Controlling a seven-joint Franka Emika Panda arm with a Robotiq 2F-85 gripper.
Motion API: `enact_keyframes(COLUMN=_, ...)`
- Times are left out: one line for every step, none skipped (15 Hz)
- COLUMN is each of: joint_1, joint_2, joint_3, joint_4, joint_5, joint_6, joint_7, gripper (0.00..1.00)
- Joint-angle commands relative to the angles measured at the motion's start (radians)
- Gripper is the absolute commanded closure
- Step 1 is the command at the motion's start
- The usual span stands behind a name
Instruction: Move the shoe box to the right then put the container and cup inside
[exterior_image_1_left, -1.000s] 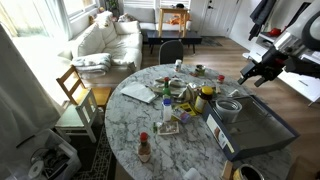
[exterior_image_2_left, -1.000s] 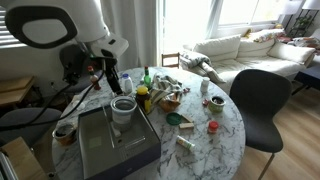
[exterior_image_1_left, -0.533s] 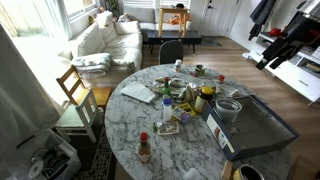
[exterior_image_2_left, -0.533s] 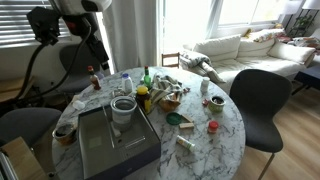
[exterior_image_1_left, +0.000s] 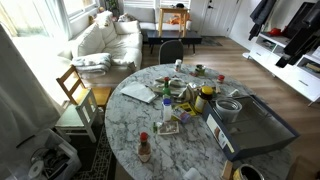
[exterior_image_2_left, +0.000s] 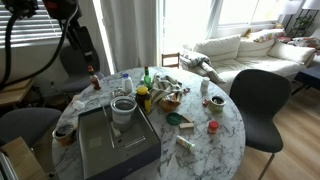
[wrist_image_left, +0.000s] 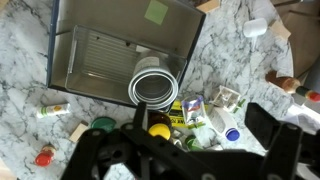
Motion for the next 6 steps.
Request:
enact_keyframes(joint_1=0.010, joint_2=0.000, joint_3=-0.006, joint_4=0.006, joint_5=-0.008, joint_6=-0.012, joint_7=0.004, gripper=0.00)
enact_keyframes(joint_1=0.010, joint_2=0.000, joint_3=-0.004, joint_4=0.007, joint_5=-0.009, joint_6=-0.015, joint_7=0.004, gripper=0.00)
enact_keyframes(joint_1=0.010, joint_2=0.000, joint_3=-0.004, joint_4=0.007, joint_5=-0.010, joint_6=-0.016, joint_7=0.004, gripper=0.00)
enact_keyframes(joint_1=0.010, joint_2=0.001, joint_3=-0.004, joint_4=0.007, joint_5=-0.011, joint_6=-0.016, joint_7=0.004, gripper=0.00)
enact_keyframes(joint_1=0.010, joint_2=0.001, joint_3=-0.004, joint_4=0.007, joint_5=-0.012, joint_6=-0.016, joint_7=0.004, gripper=0.00)
enact_keyframes(joint_1=0.010, joint_2=0.001, joint_3=-0.004, joint_4=0.007, joint_5=-0.012, joint_6=-0.016, joint_7=0.004, gripper=0.00)
